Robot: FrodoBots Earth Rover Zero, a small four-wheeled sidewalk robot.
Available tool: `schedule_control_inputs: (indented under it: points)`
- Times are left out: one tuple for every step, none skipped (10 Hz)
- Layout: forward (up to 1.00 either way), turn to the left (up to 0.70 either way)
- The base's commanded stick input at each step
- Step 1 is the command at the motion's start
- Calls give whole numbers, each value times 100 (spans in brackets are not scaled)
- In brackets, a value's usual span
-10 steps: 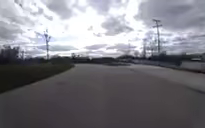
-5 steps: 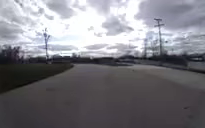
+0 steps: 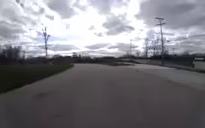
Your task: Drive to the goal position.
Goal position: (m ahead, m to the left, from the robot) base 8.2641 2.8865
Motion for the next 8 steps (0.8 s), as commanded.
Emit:
schedule_control_inputs:
  points:
    - [99,0]
    - [99,0]
    - [99,0]
    - [99,0]
    - [99,0]
    - [99,0]
    - [99,0]
    - [99,0]
